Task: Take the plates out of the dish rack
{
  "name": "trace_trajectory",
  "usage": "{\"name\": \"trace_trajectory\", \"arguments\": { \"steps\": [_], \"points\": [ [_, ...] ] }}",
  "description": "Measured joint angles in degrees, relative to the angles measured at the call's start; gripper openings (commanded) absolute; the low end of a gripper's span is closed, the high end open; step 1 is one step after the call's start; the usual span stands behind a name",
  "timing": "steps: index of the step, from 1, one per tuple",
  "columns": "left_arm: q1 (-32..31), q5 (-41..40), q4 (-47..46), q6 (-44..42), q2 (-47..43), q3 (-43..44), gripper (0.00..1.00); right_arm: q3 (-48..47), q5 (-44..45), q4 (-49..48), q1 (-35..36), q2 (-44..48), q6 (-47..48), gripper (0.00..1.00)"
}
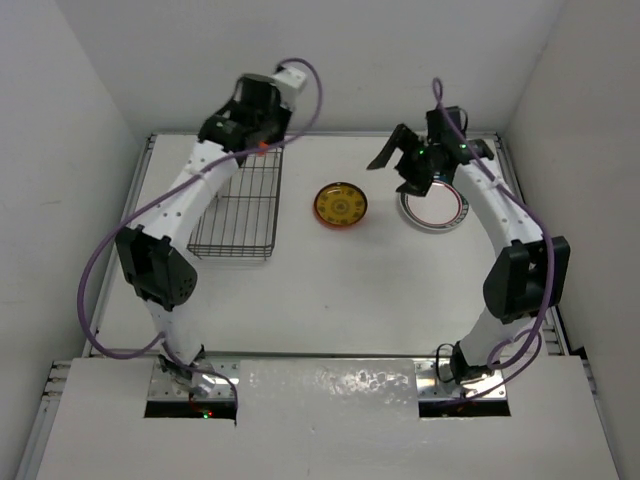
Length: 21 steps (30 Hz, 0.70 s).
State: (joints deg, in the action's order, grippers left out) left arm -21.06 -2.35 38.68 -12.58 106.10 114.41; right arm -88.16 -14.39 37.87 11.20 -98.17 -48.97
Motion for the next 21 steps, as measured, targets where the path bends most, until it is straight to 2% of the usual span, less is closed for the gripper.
{"name": "trace_trajectory", "arguments": {
  "steps": [5, 8, 15, 19, 21],
  "points": [
    [-16.8, -6.2, -6.6, -8.3, -2.4, -11.6, 0.0, -13.1, -2.9, 1.6, -4.9, -2.1, -4.7, 0.99],
    [-24.9, -7.3, -6.6, -12.5, -1.9, -15.8, 0.0, -15.8, -4.1, 1.0, -4.8, -2.3, -6.3, 0.99],
    [-30.3, -9.7, -7.7, -16.3, -1.7, -14.7, 0.0, -11.4, -4.5, 3.8, -1.3, -2.4, -6.0, 0.94],
    [-31.5, -11.2, -8.3, -17.2, -1.0, -12.3, 0.01, -5.7, -4.4, 4.2, 1.1, -2.2, -5.2, 0.75],
    [-32.3, -12.0, -8.7, -17.3, -0.8, -12.1, 0.02, -2.4, -4.6, 4.0, 1.8, -1.9, -4.9, 0.45]
  ]
}}
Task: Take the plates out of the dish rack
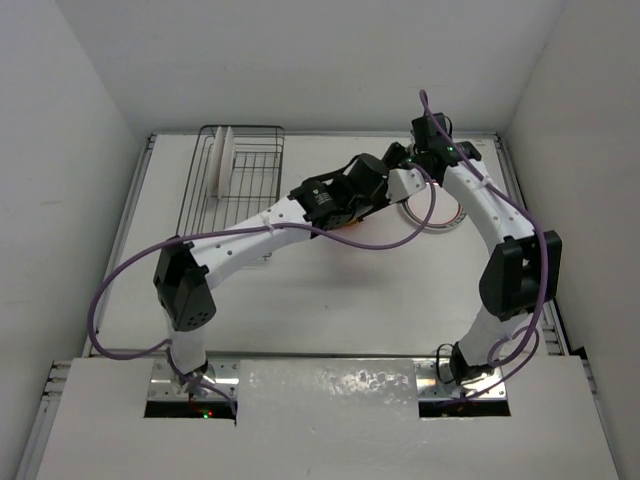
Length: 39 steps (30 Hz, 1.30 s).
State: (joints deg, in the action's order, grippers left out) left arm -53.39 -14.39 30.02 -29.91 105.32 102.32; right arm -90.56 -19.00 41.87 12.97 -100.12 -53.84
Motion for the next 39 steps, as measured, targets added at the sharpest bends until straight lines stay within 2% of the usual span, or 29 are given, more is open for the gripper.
{"name": "trace_trajectory", "arguments": {
  "steps": [1, 2, 3, 4, 5, 6, 9, 12, 17, 19, 22, 25, 27, 28, 29, 31, 32, 36, 39],
  "points": [
    [-0.4, -0.7, 0.5, 0.0, 0.2, 0.0, 0.08, 1.2, -0.4, -0.2, 0.0, 0.2, -0.1, 0.25],
    [-0.6, -0.9, 0.8, 0.4, 0.5, 0.0, 0.16, 2.4, -1.0, -0.9, -0.1, 0.7, -0.5, 0.0],
    [-0.7, -0.2, 1.9, 0.4, 0.8, 0.0, 0.26, 3.1, -1.0, -1.9, -0.1, 1.2, -1.1, 0.0],
    [-0.9, -0.3, 2.2, 0.3, 1.4, -0.1, 0.52, 3.4, -1.2, -3.3, -0.2, 1.5, -2.0, 0.0],
    [-1.3, -0.7, 1.6, 0.3, 1.8, -0.1, 0.7, 3.8, -0.7, -4.0, -0.3, 1.9, -2.1, 0.0],
    [-1.6, -1.2, 1.4, 0.8, 2.0, -0.2, 1.0, 4.1, -0.6, -4.5, -0.4, 2.2, -2.1, 0.0],
    [-1.8, -4.3, -0.5, 3.1, 1.2, -1.6, 1.0, 5.1, -0.5, -7.0, -0.8, 2.2, -2.1, 0.0],
    [-1.6, -8.3, -1.2, 6.7, -2.4, -7.1, 1.0, 5.8, -0.6, -11.3, -1.4, 1.0, -1.8, 0.0],
    [0.6, -12.6, 2.6, 18.9, -12.8, -16.8, 1.0, 2.3, -0.3, -19.1, -2.7, -7.9, 0.5, 0.0],
    [4.1, -12.9, 5.5, 25.5, -17.4, -17.5, 1.0, 1.7, -0.2, -22.5, -3.0, -12.3, 1.3, 0.0],
    [12.8, -12.6, 8.9, 34.3, -22.7, -16.3, 1.0, 1.4, -0.1, -25.2, -2.8, -17.5, 2.6, 0.0],
    [20.7, -13.2, 12.5, 39.7, -24.8, -13.1, 1.0, 1.1, 0.4, -25.6, -1.9, -21.1, 4.8, 0.04],
    [22.7, -13.3, 14.8, 42.0, -25.3, -11.4, 1.0, 0.0, 0.8, -25.1, -1.0, -22.7, 6.3, 0.13],
    [23.1, -13.2, 15.9, 43.0, -25.4, -10.8, 1.0, -0.9, 1.1, -24.8, -0.4, -23.5, 7.0, 0.24],
    [23.8, -12.9, 16.8, 43.8, -25.4, -10.4, 1.0, -1.6, 1.6, -24.7, 0.1, -23.9, 7.5, 0.41],
    [24.9, -11.9, 18.6, 45.3, -25.3, -10.4, 1.0, -2.0, 3.0, -24.5, 1.2, -24.1, 8.8, 0.58],
    [25.9, -11.4, 19.5, 45.9, -25.3, -10.4, 1.0, -2.2, 3.6, -24.1, 1.7, -24.1, 9.5, 0.79],
    [30.7, -10.5, 22.4, 48.5, -24.3, -9.8, 1.0, -4.3, 8.0, -18.6, 3.7, -24.1, 11.8, 0.97],
    [33.2, -9.8, 23.4, 49.6, -22.2, -7.5, 1.0, -7.1, 11.6, -12.9, 4.6, -24.2, 13.3, 0.99]
  ]
}}
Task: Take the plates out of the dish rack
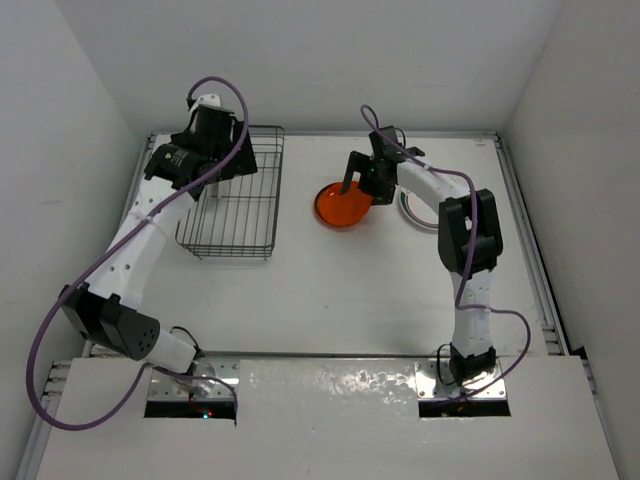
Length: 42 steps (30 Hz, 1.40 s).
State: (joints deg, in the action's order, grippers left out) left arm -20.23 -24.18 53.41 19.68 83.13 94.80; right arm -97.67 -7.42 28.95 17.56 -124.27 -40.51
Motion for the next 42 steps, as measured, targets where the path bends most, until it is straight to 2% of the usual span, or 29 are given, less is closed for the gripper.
{"name": "trace_trajectory", "arguments": {
  "steps": [11, 13, 14, 18, 22, 24, 30, 39, 40, 42],
  "points": [
    [8.0, 8.3, -2.9, -1.9, 12.9, 11.9, 1.0, -3.0, 10.6, 15.3, 1.4, 0.2, 5.3, 0.99],
    [9.4, 10.0, -3.3, -2.7, 16.3, 13.6, 0.98, -3.2, 11.6, 17.3, 1.4, 1.1, 6.7, 0.99],
    [9.9, 10.5, -3.4, -3.1, 17.8, 14.3, 0.94, -2.9, 11.8, 18.2, 1.4, 2.1, 7.3, 0.99],
    [11.1, 11.9, -3.1, -4.6, 23.3, 17.2, 0.85, 3.8, 10.2, 16.9, 1.4, 11.3, 8.4, 0.99],
    [11.4, 14.0, -3.0, -5.9, 27.7, 20.4, 0.72, 9.3, 7.6, 16.0, 1.4, 20.0, 8.9, 0.99],
    [11.5, 14.8, -3.1, -6.6, 29.0, 21.6, 0.71, 11.1, 6.7, 15.5, 1.4, 22.3, 9.3, 0.99],
    [11.6, 15.9, -3.6, -7.8, 29.7, 22.0, 0.7, 16.4, 6.1, 15.4, 1.4, 22.9, 10.8, 0.99],
    [11.7, 14.5, -3.9, -10.4, 34.2, 23.8, 0.69, 16.9, 5.7, 15.6, 1.4, 22.9, 11.5, 0.99],
    [11.8, 14.4, -3.9, -10.7, 34.6, 23.8, 0.67, 16.9, 5.7, 15.6, 1.4, 22.9, 11.6, 0.99],
    [12.0, 14.4, -3.9, -11.4, 35.4, 23.9, 0.57, 16.9, 5.6, 15.5, 1.4, 22.9, 11.6, 0.99]
  ]
}}
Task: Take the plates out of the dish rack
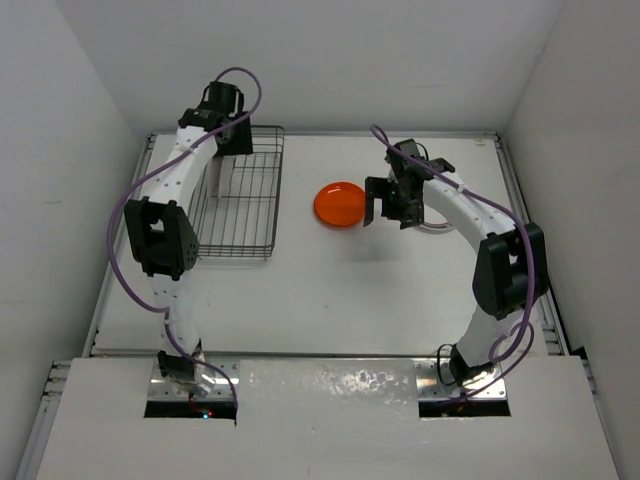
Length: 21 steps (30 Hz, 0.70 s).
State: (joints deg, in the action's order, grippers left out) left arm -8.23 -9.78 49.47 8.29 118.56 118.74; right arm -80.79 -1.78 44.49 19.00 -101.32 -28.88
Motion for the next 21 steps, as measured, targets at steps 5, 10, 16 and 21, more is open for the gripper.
{"name": "trace_trajectory", "arguments": {
  "steps": [5, 10, 16, 21],
  "points": [
    [0.8, 0.8, -0.2, -2.0, 1.7, 0.3, 0.38, 0.0, 0.0, 0.0, 0.0, 0.0, 0.0, 0.99],
    [1.3, 0.8, 0.1, -3.7, 2.6, 0.9, 0.16, 0.0, 0.0, 0.0, 0.2, -0.4, 0.0, 0.99],
    [1.4, 1.5, 0.0, -6.8, 2.6, 1.0, 0.04, 0.0, 0.5, -0.2, 0.8, -0.5, -0.7, 0.99],
    [1.2, 2.2, -0.3, -8.2, 2.5, 1.0, 0.0, 0.0, 0.7, -0.6, 1.4, -0.5, -2.1, 0.99]
  ]
}}
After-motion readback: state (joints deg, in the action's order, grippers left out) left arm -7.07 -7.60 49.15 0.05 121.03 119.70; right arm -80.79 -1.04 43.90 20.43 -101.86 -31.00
